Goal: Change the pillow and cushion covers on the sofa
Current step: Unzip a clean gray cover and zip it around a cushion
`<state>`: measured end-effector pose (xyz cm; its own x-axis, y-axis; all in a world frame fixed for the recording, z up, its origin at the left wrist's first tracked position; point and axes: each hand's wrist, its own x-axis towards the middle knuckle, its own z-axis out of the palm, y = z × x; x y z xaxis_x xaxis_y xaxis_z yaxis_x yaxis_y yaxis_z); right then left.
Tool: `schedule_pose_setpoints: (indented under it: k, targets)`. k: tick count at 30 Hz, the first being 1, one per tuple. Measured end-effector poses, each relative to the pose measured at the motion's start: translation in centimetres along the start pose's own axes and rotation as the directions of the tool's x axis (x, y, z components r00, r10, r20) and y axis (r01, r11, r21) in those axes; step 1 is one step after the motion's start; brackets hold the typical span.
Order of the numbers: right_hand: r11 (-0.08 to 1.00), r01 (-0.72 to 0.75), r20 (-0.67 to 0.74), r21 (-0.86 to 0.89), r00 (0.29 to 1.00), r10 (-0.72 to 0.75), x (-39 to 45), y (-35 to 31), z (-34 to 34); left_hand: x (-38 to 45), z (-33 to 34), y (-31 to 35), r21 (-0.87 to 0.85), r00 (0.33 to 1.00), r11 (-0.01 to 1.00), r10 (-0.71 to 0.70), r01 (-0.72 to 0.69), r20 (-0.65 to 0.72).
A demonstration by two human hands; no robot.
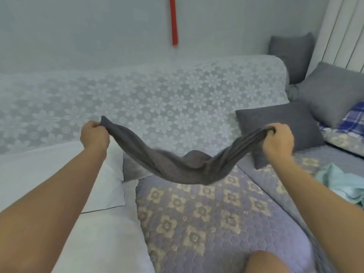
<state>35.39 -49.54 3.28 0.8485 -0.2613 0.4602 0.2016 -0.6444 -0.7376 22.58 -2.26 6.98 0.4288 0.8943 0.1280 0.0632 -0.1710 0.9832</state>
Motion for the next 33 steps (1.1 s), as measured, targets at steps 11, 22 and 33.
schedule_pose_setpoints:
  k: [11, 22, 33]
  targets:
    - [0.867, -0.476, 0.095, -0.144, 0.866, 0.491, 2.3, 4.5, -2.5, 2.0, -5.1, -3.1, -0.132, 0.957, 0.950, -0.290, 0.284, -0.029]
    - [0.843, -0.357, -0.002, 0.402, 0.920, 0.391, 2.7, -1.3, 1.5, -1.5, 0.9, 0.1, -0.395, 0.976, 0.893, -0.198, 0.217, 0.089]
    - [0.688, -0.443, 0.224, -0.575, 0.723, 0.654, -7.5, 17.3, 2.2, -5.0, -4.7, -11.8, 0.567, 0.981, 0.806, -0.191, 0.169, -0.021]
